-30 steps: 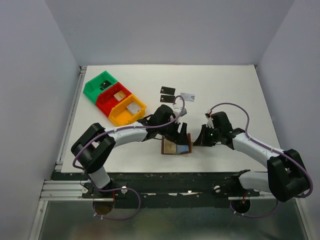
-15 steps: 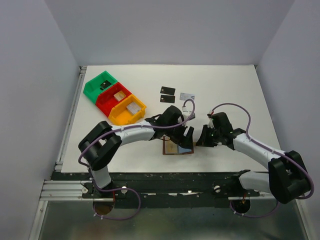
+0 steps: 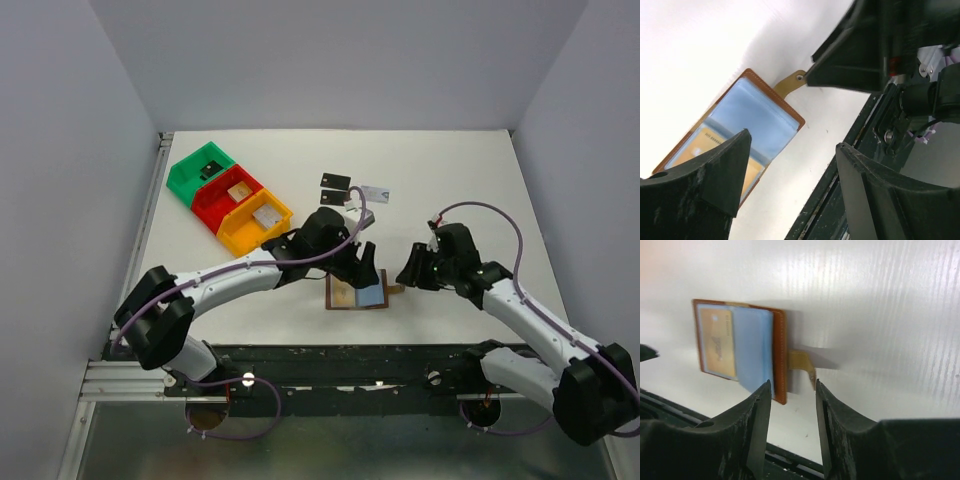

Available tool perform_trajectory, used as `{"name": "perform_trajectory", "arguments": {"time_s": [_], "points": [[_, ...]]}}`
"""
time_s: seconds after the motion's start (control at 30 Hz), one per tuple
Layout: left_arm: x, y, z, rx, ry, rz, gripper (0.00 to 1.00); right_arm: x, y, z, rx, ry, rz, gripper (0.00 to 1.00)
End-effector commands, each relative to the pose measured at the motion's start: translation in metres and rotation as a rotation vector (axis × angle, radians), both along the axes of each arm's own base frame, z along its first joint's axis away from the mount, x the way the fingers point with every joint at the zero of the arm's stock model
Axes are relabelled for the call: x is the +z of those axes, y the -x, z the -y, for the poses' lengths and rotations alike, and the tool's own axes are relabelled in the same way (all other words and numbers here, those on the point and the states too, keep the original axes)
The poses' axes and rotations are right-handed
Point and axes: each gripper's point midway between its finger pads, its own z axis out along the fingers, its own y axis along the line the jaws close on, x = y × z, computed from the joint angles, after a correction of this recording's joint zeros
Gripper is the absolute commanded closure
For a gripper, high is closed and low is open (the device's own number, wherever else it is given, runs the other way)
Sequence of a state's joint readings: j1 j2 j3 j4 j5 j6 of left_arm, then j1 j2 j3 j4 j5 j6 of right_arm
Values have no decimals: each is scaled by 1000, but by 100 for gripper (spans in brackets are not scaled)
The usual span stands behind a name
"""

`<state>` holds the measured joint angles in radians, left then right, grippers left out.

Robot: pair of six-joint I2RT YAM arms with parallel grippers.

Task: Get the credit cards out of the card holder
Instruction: Remove the credit card from the card holder.

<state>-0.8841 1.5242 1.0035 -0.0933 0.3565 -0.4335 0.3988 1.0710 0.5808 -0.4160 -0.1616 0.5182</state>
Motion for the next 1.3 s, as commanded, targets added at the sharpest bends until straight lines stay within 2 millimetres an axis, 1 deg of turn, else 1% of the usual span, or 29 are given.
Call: {"name": "perform_trajectory", "arguments": {"time_s": [0.0,0.1,0.17,0.2,0.27,0.3,0.37,0.4,0.43,0.47,0.53,0.67,0.77,0.8,0.87,0.97,1.07,1.13,1.27], "points": [[-5,-21,-32,203,6,9,22,52,-3,-22,100,-155,192,56],[-24,-34,-55,322,3,-66,30,82,4,-50,226,-318,260,60],[-33,-41,-61,360,30,-95,45,92,9,-65,299,-392,254,62],[-38,-42,-63,370,35,-108,55,95,9,-71,329,-421,248,64],[-49,-45,-66,393,22,-136,70,91,12,-80,361,-456,212,68],[-55,-45,-67,399,9,-148,75,87,12,-84,371,-467,193,69],[-63,-46,-68,410,0,-164,81,82,14,-93,389,-489,163,71],[-65,-46,-69,420,-4,-168,82,76,18,-97,396,-492,137,72],[-68,-47,-70,436,-11,-171,85,76,18,-103,411,-504,140,72],[-72,-47,-72,446,-17,-176,85,74,20,-109,423,-509,128,73],[-75,-47,-74,457,-25,-181,87,63,21,-116,428,-495,97,73],[-79,-47,-73,451,-33,-192,88,39,16,-120,415,-465,37,74],[-87,-45,-73,449,-48,-207,90,18,13,-121,406,-436,-14,74],[-90,-45,-73,451,-50,-212,90,14,11,-121,404,-433,-20,74],[-93,-43,-73,447,-53,-219,90,2,11,-121,393,-419,-53,73],[-100,-41,-74,444,-68,-233,90,-13,10,-118,369,-391,-83,69],[-104,-41,-76,449,-80,-237,90,-26,10,-111,344,-351,-100,66],[-109,-40,-78,456,-93,-243,91,-35,10,-106,333,-334,-112,65],[-119,-38,-83,474,-123,-256,94,-54,17,-96,311,-315,-145,65]]}}
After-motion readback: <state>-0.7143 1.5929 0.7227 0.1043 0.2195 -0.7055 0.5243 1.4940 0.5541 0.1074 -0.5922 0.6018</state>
